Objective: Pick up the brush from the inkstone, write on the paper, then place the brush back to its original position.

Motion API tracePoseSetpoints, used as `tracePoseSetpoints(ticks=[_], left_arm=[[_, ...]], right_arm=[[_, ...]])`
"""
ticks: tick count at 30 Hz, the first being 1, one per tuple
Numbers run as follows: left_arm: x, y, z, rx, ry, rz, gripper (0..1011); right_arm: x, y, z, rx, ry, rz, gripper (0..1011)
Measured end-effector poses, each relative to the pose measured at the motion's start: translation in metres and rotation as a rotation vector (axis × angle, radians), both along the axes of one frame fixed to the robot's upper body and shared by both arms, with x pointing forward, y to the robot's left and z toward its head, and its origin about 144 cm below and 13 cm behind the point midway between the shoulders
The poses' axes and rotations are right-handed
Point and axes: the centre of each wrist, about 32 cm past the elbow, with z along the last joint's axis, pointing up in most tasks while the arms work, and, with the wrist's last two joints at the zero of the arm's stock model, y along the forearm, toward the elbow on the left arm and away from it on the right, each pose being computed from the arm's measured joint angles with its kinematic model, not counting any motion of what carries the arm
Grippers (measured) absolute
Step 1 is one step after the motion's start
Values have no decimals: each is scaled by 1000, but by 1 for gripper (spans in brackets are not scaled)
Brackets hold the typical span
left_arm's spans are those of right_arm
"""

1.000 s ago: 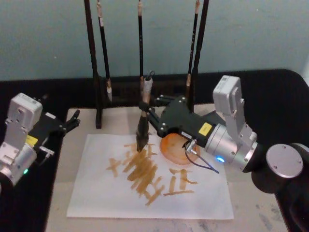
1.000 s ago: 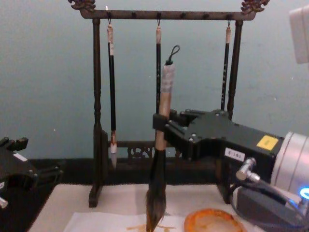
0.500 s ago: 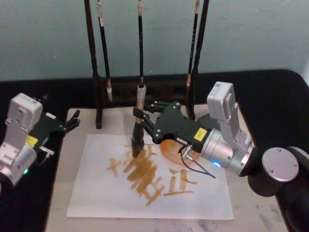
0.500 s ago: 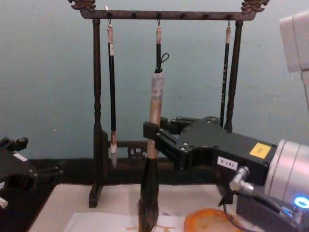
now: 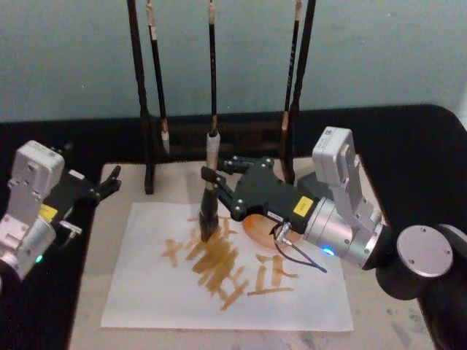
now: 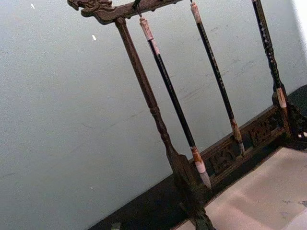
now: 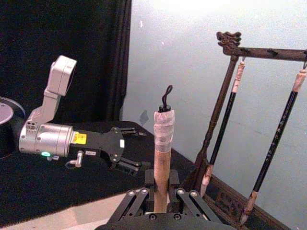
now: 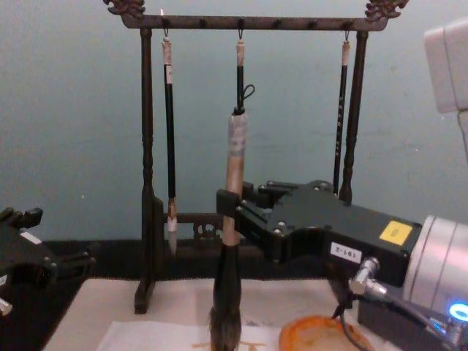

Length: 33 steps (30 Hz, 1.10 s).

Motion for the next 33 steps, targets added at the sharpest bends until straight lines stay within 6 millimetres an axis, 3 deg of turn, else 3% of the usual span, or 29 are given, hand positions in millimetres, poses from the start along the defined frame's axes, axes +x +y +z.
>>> tracePoseSetpoints(ticks=[33], left_arm=[[0,0,0,0,0,0,1010]], right_arm=[[-7,-8,2,-45,-11,-9,176]])
